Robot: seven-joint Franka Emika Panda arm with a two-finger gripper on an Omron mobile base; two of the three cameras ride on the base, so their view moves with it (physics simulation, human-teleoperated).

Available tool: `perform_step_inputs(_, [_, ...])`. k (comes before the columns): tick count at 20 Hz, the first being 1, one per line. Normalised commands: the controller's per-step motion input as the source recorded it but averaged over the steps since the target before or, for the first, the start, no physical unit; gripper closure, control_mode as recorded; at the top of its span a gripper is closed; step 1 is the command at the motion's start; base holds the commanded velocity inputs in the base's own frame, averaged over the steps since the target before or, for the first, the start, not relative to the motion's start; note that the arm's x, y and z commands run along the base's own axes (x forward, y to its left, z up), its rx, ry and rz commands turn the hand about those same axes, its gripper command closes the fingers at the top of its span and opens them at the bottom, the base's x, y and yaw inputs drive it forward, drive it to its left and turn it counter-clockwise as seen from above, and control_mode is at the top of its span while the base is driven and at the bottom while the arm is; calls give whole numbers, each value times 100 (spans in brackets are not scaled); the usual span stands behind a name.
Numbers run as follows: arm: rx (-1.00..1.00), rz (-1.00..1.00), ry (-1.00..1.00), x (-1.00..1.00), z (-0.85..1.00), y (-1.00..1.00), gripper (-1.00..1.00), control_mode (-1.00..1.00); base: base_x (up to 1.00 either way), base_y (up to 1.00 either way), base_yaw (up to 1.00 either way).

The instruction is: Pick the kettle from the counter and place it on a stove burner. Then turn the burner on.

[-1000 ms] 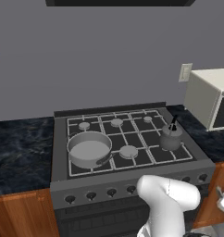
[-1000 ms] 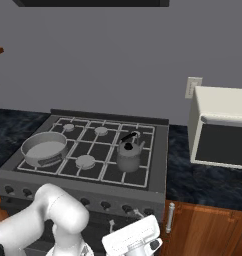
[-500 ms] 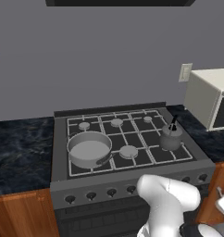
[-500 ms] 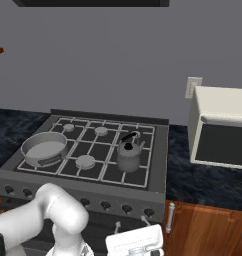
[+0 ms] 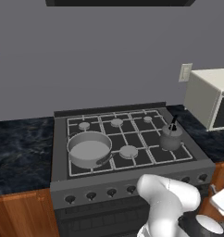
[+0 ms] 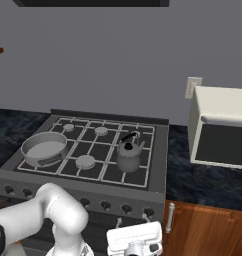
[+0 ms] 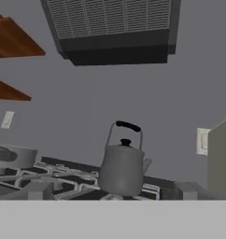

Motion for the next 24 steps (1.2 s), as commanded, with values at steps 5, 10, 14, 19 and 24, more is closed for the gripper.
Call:
perform_step_inputs(5, [0,0,6,9,-27,-21,-100,-100,0,0,0])
perform_step_inputs(10, [1,0,5,19,-24,-28,-100,-100,0,0,0])
perform_step_inputs(14, [3,0,3,21,-23,-19,-100,-100,0,0,0])
perform_step_inputs(19, [3,0,0,10,-29,-10,-100,-100,0,0,0])
perform_step_inputs(24, [4,0,0,12,-26,-1,-100,-100,0,0,0])
